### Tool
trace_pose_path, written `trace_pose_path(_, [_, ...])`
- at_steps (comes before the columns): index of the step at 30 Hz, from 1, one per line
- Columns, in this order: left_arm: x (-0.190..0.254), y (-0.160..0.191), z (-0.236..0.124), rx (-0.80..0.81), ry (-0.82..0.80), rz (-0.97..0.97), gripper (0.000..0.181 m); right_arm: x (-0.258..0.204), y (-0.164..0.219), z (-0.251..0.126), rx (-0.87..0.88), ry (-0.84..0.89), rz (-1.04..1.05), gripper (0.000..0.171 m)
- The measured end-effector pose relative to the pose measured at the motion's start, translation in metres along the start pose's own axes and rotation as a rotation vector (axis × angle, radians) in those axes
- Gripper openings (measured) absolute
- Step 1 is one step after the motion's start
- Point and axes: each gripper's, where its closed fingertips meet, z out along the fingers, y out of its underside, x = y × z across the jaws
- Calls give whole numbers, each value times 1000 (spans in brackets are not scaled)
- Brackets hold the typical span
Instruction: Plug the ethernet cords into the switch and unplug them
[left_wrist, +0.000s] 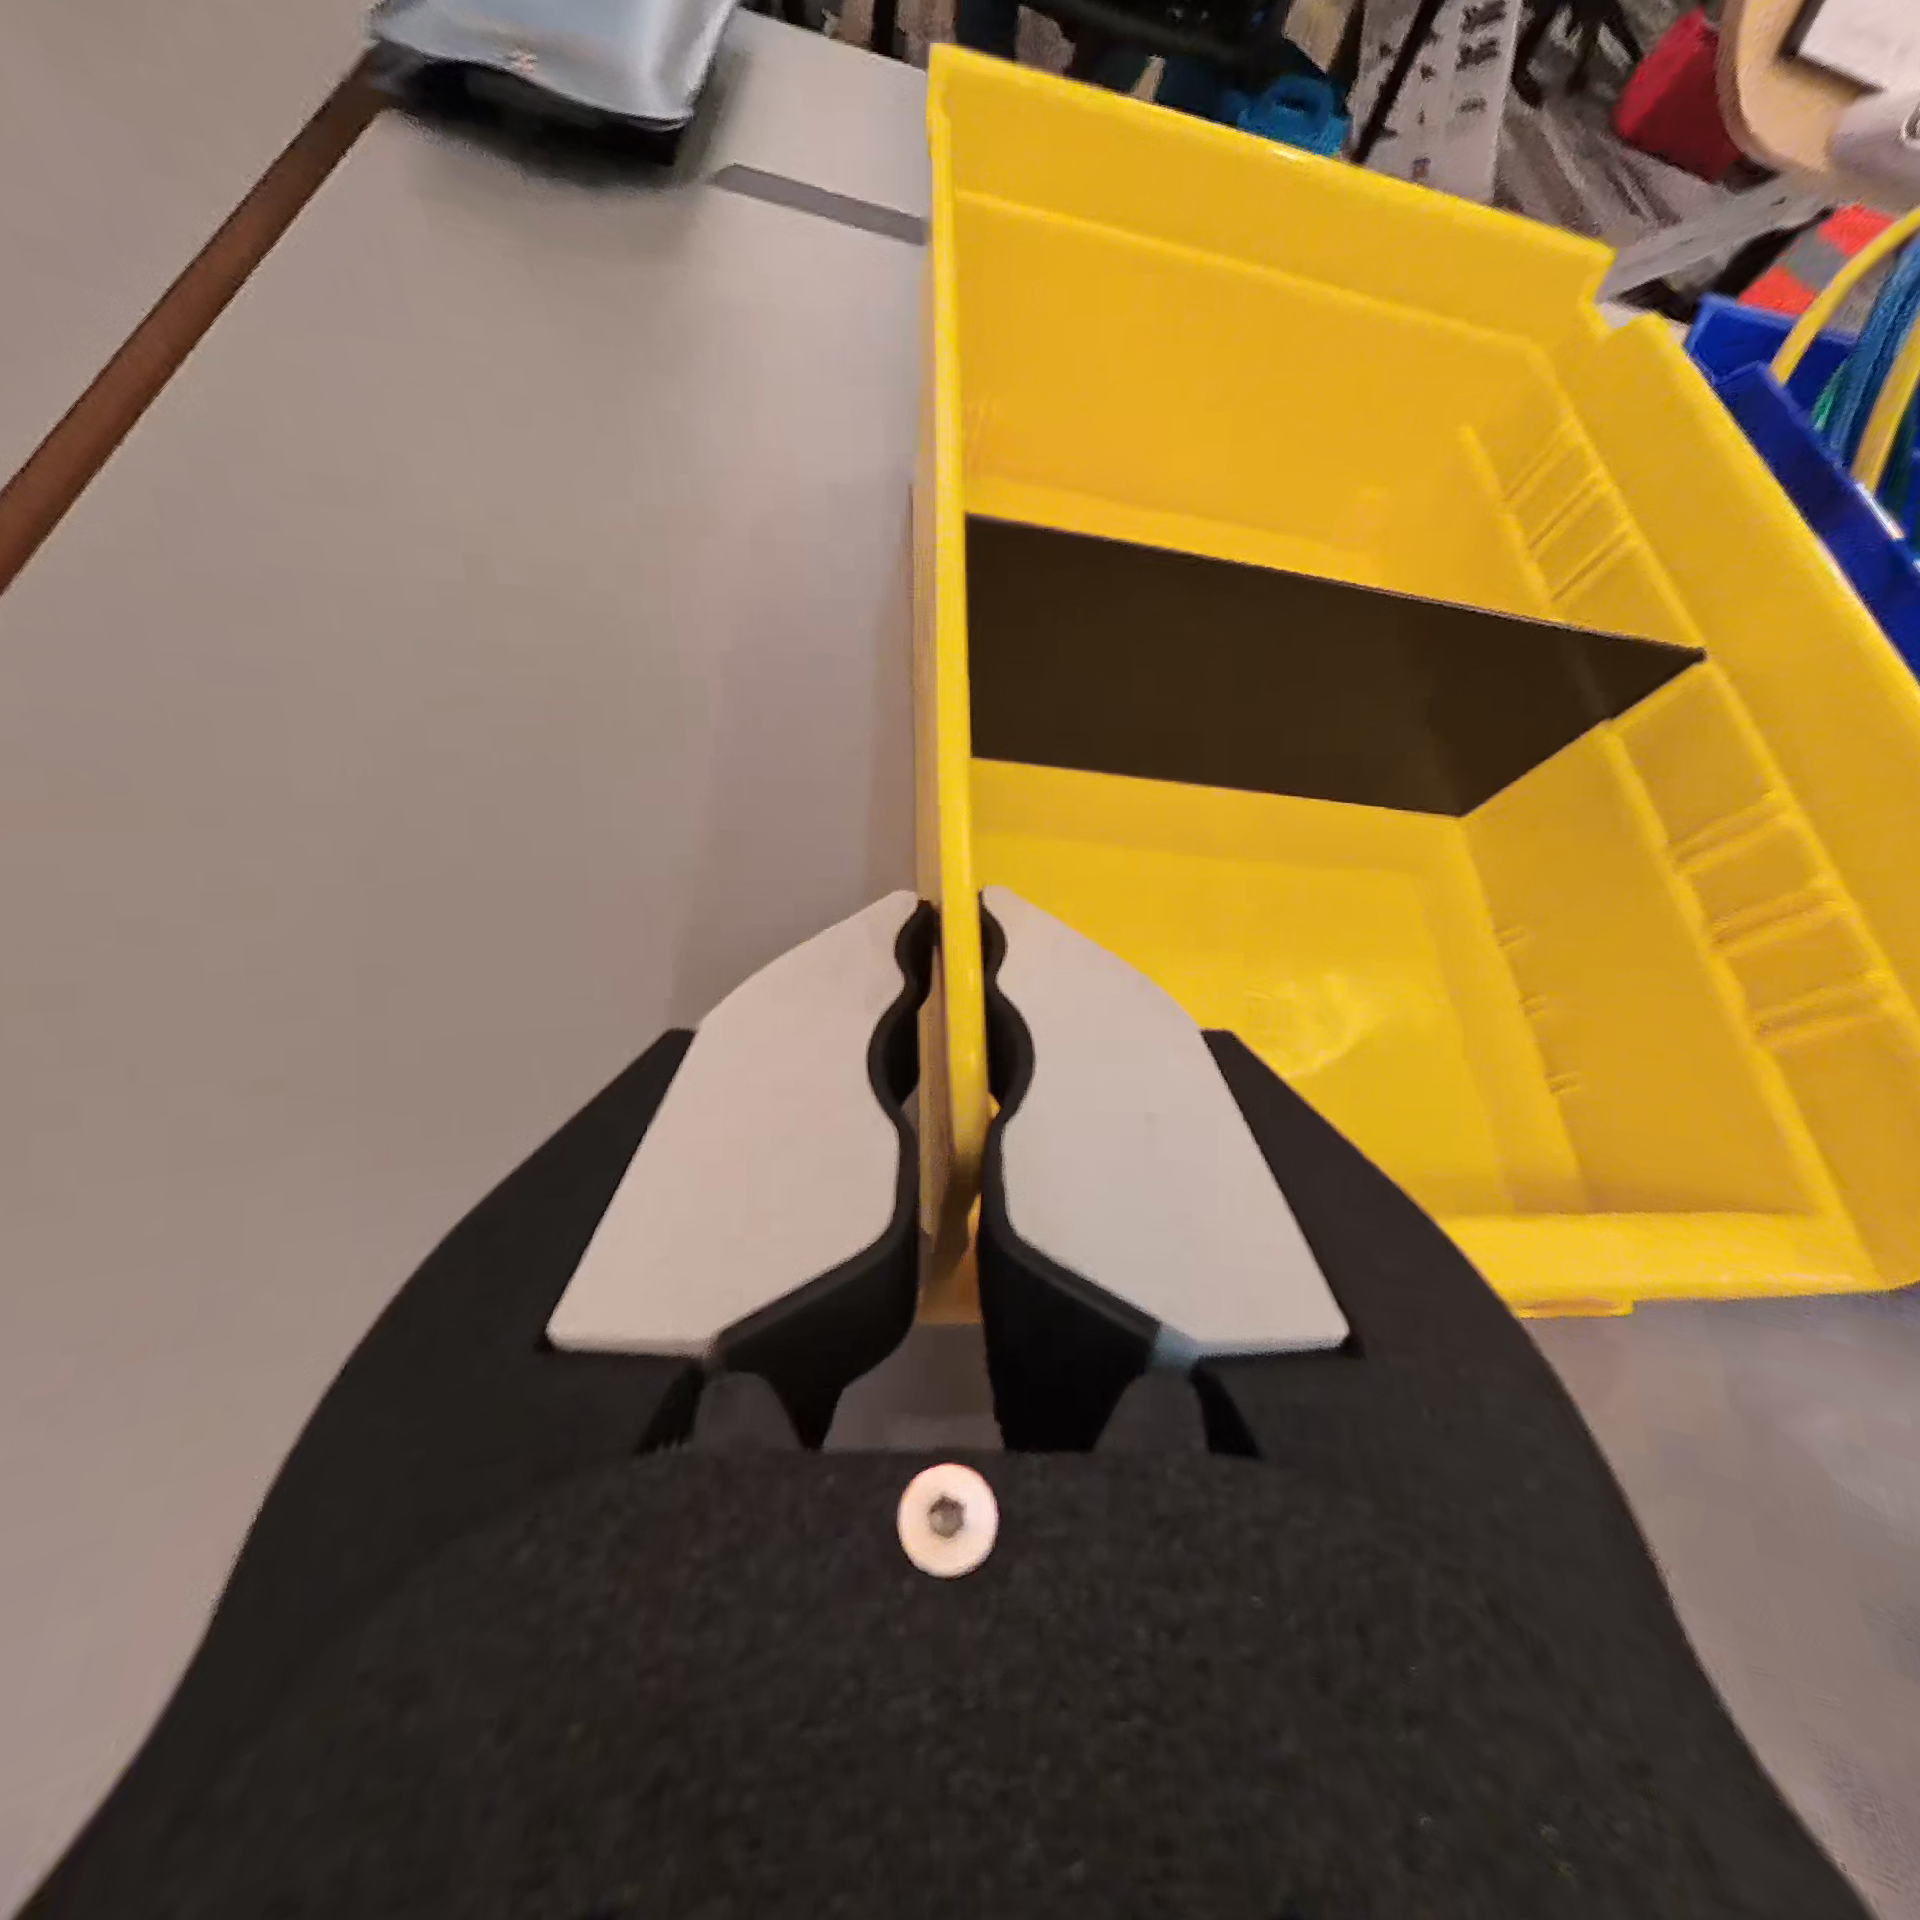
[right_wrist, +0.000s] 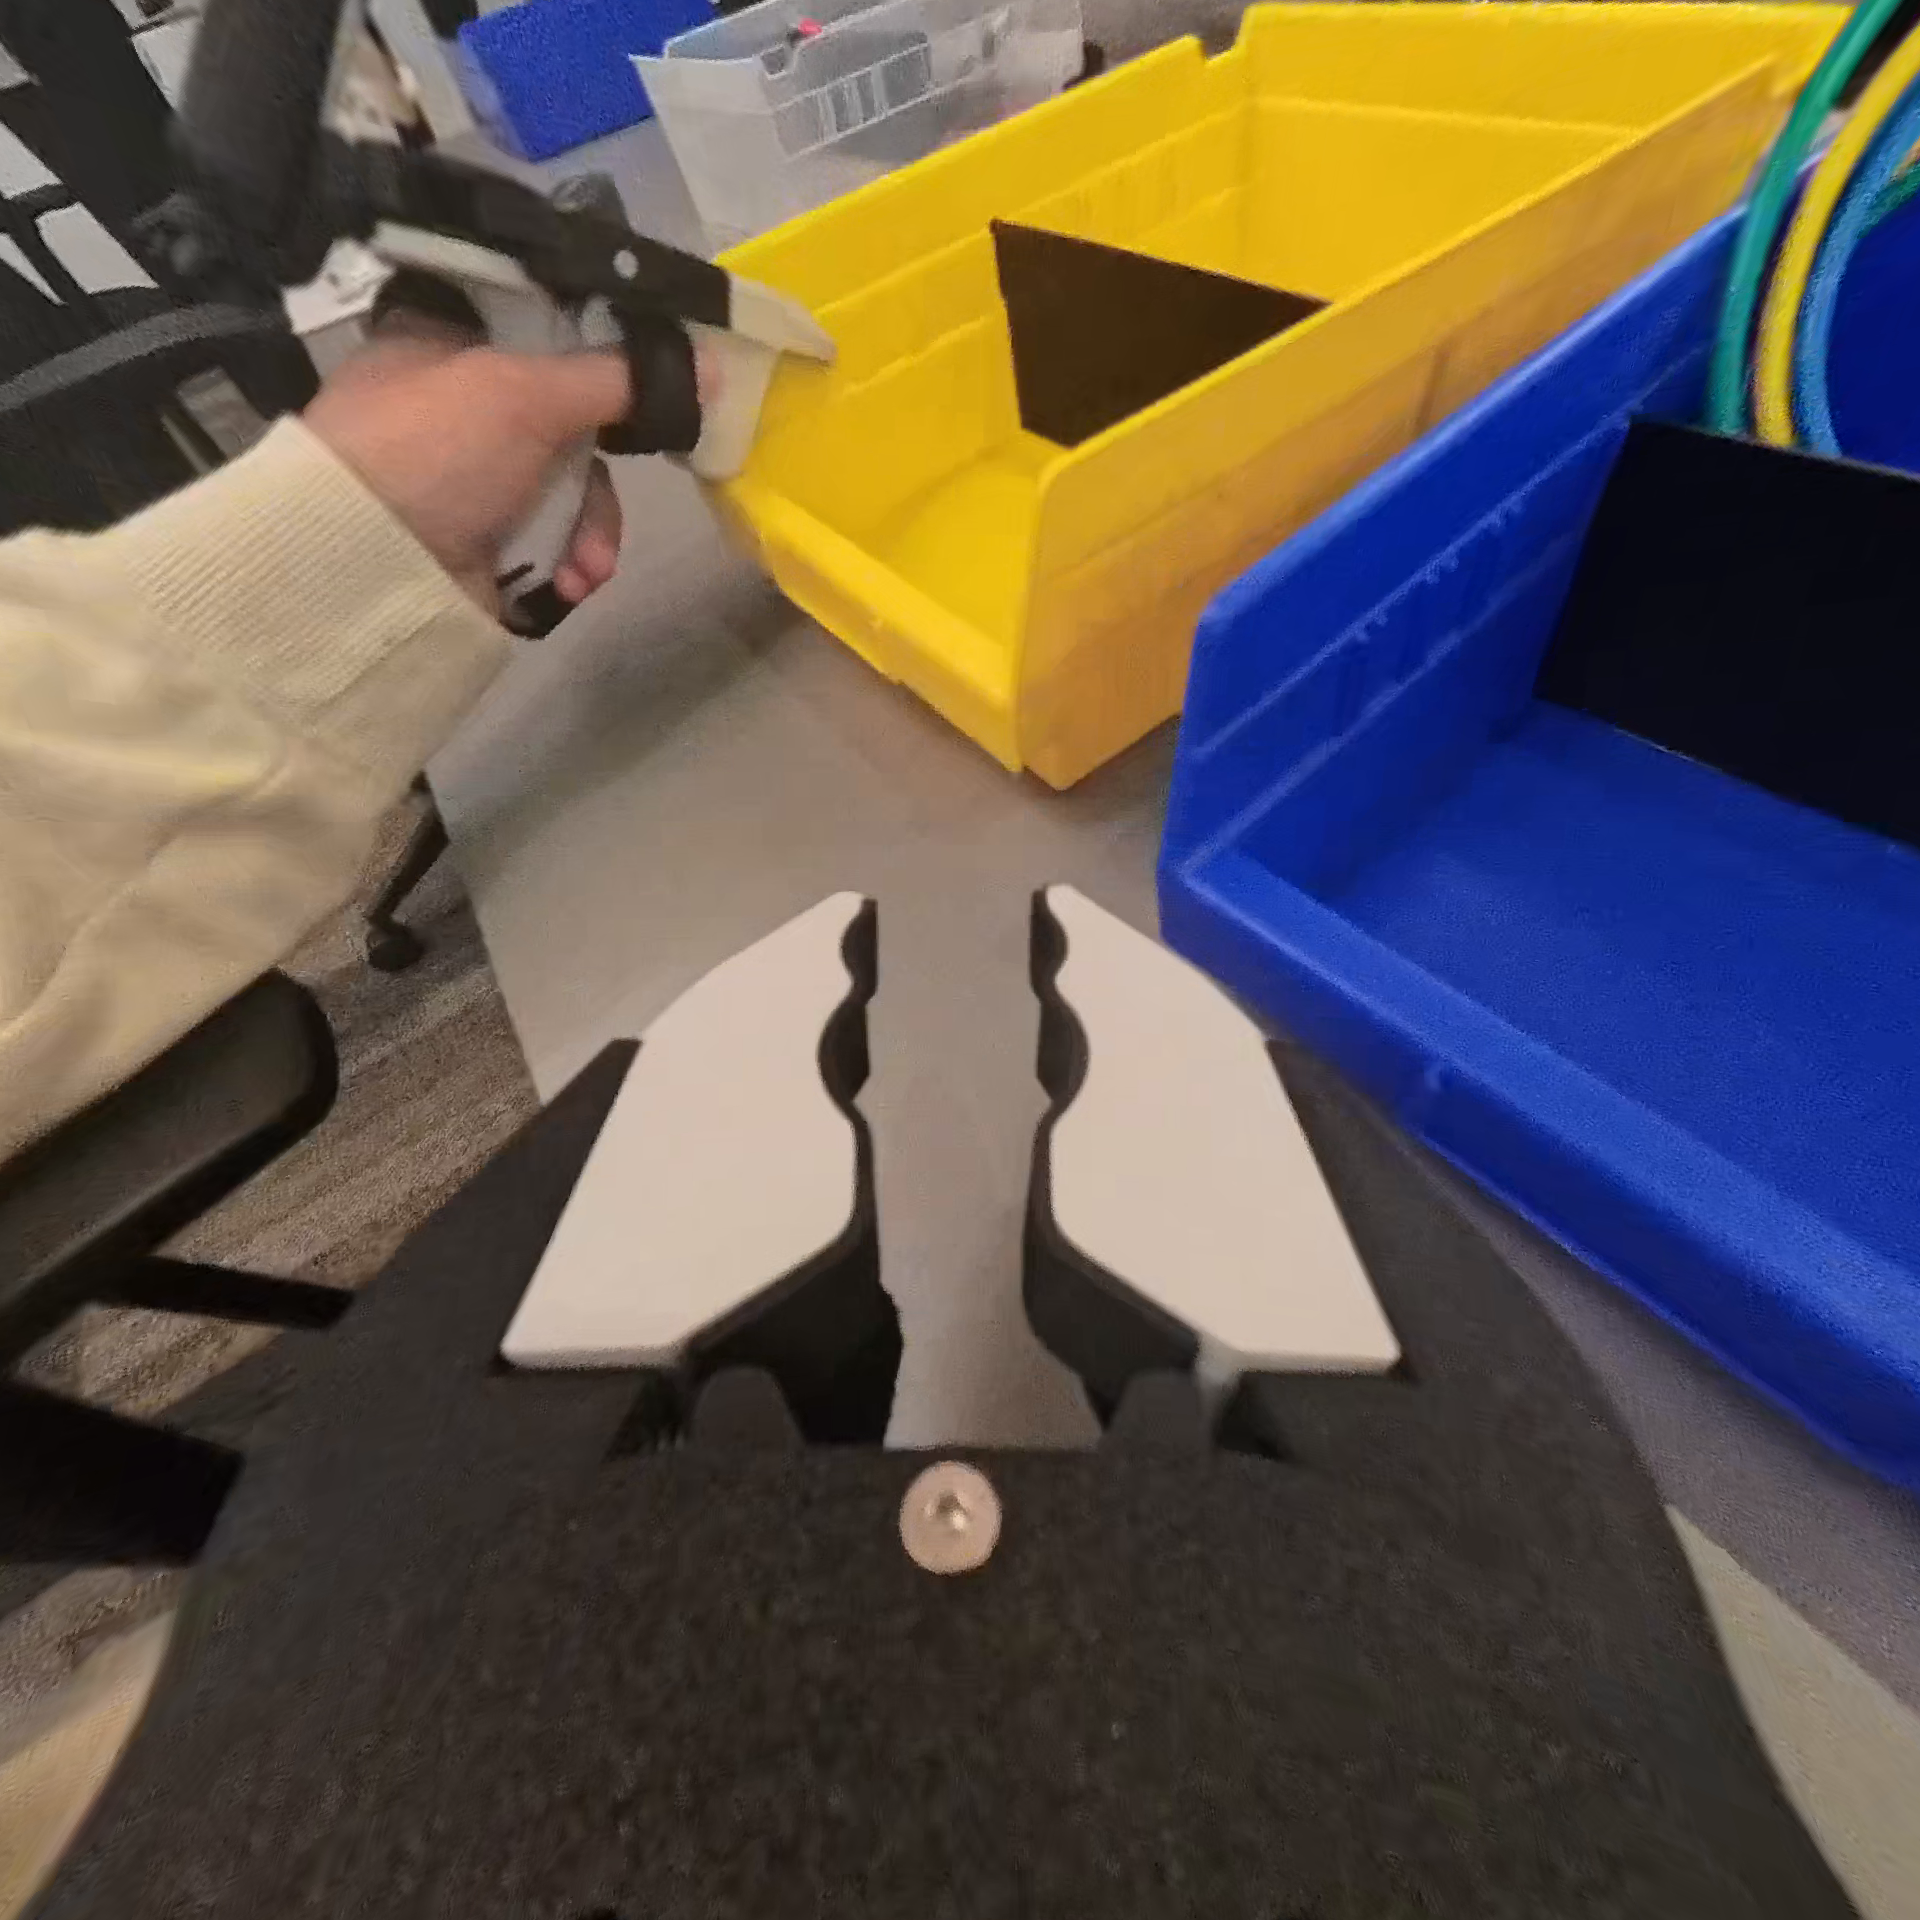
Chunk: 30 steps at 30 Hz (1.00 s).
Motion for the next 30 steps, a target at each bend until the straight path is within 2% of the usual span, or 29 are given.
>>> trace_pose_path(2, [0, 15, -24, -3, -46, -3, 5, -8, -4, 18, -6, 73, 9, 37])
trace_pose_path(5, [3, 39, -62, -21, -142, 35, 5, -8, -9, 38, -2, 214, 12, 39])
trace_pose_path(7, [11, 54, -83, -14, -144, 18, 5, -10, -9, 49, -3, 261, 15, 41])
trace_pose_path(11, [15, 74, -119, -6, -218, 34, 5, -12, -4, 60, -39, 339, 11, 14])
trace_pose_path(14, [14, 73, -148, 62, -294, 42, 6, -20, -9, 64, -75, 353, -7, 8])
trace_pose_path(16, [18, 58, -170, 150, -341, 74, 6, -28, -27, 58, -13, 388, -78, 6])
trace_pose_path(20, [52, 5, -201, 317, -318, 125, 5, -34, -86, 12, 160, 435, -164, 6])
trace_pose_path(23, [107, -43, -199, 408, -244, 180, 5, -7, -127, -40, 255, 524, -203, 7])
trace_pose_path(27, [215, -88, -155, 422, -89, 241, 5, 68, -148, -130, 302, 699, -168, 7])
trace_pose_path(30, [315, -92, -109, 377, 31, 309, 6, 139, -131, -202, 282, 836, -57, 5])
